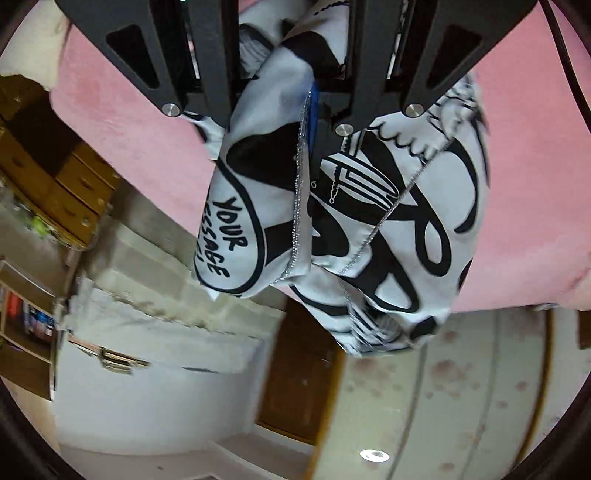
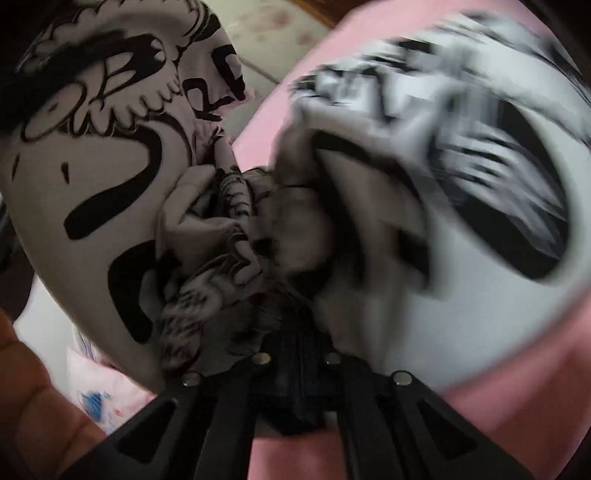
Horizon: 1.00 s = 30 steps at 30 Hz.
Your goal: Fold large clothes
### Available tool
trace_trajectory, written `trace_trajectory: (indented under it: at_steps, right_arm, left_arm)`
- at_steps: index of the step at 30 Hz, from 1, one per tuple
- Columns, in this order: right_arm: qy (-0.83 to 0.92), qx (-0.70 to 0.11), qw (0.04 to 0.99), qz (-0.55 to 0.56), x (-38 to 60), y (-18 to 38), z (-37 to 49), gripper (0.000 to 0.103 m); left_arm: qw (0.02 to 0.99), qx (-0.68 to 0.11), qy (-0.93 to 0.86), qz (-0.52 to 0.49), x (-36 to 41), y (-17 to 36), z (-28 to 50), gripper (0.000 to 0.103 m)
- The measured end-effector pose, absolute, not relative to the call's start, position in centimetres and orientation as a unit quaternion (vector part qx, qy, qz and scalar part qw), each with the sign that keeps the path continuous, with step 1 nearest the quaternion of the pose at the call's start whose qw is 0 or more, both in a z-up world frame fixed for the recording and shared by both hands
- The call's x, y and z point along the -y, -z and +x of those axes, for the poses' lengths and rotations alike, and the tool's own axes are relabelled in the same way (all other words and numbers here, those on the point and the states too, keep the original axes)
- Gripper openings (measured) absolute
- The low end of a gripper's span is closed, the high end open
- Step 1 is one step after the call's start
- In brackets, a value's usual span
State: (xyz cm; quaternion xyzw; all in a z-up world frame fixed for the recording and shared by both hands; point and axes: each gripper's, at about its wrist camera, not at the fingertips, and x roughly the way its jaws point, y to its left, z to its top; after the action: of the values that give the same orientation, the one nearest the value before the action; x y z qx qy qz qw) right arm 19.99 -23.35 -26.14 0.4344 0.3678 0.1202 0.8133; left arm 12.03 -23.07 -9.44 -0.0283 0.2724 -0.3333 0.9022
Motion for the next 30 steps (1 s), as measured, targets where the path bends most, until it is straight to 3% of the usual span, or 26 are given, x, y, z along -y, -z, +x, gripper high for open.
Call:
trace_trajectory:
  at_steps: [3,14,22,26,30]
  right_arm:
    - [-0.113,-0.37,0.793,0.471,26.4,26.6,17.7,0.0]
    - [0.047,-0.37,0.839,0.396,35.3,24.8,9.9,0.005]
    - [0.09,-0.36,0.84,0.397,38.0,24.6,8.8,0.005]
    - [0.093,-0.372,0.839,0.385,37.7,24.9,9.5,0.005]
    - [0.095,-0.387,0.842,0.364,37.1,24.2,11.3,0.005]
  left_arm:
    - [0.888,-0.292,0.354,0.007,26.3,10.4,11.3,0.011]
    - [0.861,-0.314,0.395,0.067,34.2,13.1,6.6,0.011]
    - [0.849,-0.313,0.413,0.105,39.4,15.6,4.7,0.011]
    - [0.828,-0.377,0.398,0.119,40.7,19.3,5.7,0.012]
    - [0.826,-0.379,0.398,0.128,40.7,18.4,5.4,0.017]
